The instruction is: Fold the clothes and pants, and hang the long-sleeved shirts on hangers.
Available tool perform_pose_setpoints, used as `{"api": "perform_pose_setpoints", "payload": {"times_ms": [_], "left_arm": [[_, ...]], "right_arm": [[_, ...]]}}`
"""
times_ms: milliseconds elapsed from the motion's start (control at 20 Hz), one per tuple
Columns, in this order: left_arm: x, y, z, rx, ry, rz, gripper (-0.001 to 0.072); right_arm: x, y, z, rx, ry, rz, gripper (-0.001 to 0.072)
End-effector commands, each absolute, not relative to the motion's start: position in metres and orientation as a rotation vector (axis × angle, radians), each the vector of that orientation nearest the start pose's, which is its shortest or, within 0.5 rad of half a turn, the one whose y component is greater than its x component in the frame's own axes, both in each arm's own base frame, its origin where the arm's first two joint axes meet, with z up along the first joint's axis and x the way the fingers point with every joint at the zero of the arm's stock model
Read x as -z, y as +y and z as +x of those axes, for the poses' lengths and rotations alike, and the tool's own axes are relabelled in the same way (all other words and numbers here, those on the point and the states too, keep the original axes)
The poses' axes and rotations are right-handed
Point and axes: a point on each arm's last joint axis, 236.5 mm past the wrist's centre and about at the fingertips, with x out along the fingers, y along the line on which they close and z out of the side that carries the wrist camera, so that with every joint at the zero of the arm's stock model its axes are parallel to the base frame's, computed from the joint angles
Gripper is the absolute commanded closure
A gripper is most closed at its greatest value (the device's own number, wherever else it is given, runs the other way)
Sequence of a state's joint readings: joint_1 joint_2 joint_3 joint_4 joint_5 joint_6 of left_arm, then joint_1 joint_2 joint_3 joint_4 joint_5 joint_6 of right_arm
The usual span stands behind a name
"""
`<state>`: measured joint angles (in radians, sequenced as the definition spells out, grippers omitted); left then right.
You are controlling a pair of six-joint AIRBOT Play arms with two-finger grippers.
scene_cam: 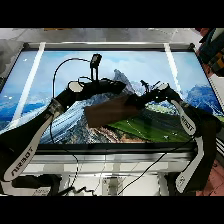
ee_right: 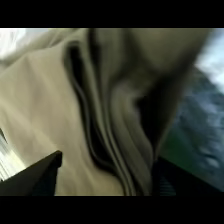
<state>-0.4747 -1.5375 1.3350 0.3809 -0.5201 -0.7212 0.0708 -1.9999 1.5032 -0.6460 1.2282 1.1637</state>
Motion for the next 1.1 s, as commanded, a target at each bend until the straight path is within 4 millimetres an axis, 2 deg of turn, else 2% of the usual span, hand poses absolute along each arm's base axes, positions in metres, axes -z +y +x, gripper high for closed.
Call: {"api": "perform_pose_setpoints", "payload": {"times_ms": [0, 50, 100, 150, 250, 300, 400, 500, 550, 650, 750, 900, 1050], "left_arm": [[-0.105, -0.352, 0.459, 0.865, 0.558, -0.201, 0.0006], [-0.104, -0.348, 0.461, 0.862, 0.558, -0.186, 0.0006], [-0.104, -0.342, 0.462, 0.859, 0.559, -0.170, 0.0007], [-0.106, -0.333, 0.463, 0.860, 0.566, -0.159, 0.0040], [-0.111, -0.303, 0.461, 0.855, 0.614, -0.152, 0.0265], [-0.114, -0.281, 0.458, 0.846, 0.651, -0.146, 0.0375], [-0.120, -0.230, 0.448, 0.815, 0.719, -0.097, 0.0696], [-0.132, -0.176, 0.440, 0.752, 0.739, -0.019, 0.0693], [-0.141, -0.154, 0.438, 0.715, 0.733, 0.002, 0.0694], [-0.163, -0.121, 0.435, 0.653, 0.695, -0.002, 0.0693], [-0.180, -0.100, 0.433, 0.606, 0.657, -0.004, 0.0693], [-0.190, -0.092, 0.429, 0.586, 0.637, -0.001, 0.0693], [-0.188, -0.094, 0.426, 0.598, 0.651, -0.003, 0.0692]], "right_arm": [[0.108, 0.242, 0.441, -0.822, 1.412, 0.484, 0.0325], [0.104, 0.250, 0.444, -0.831, 1.392, 0.454, 0.0580], [0.097, 0.255, 0.448, -0.848, 1.375, 0.436, 0.0697], [0.085, 0.259, 0.454, -0.859, 1.342, 0.419, 0.0697], [0.052, 0.255, 0.470, -0.855, 1.264, 0.389, 0.0697], [0.032, 0.248, 0.477, -0.835, 1.232, 0.381, 0.0697], [-0.007, 0.217, 0.489, -0.740, 1.172, 0.336, 0.0697], [-0.051, 0.164, 0.490, -0.580, 1.130, 0.273, 0.0697], [-0.071, 0.137, 0.485, -0.504, 1.119, 0.249, 0.0697], [-0.112, 0.077, 0.458, -0.333, 1.126, 0.233, 0.0697], [-0.147, 0.017, 0.416, -0.131, 1.148, 0.238, 0.0697], [-0.196, -0.074, 0.335, 0.249, 1.132, 0.274, 0.0697], [-0.239, -0.143, 0.243, 0.636, 1.038, 0.374, 0.0697]]}}
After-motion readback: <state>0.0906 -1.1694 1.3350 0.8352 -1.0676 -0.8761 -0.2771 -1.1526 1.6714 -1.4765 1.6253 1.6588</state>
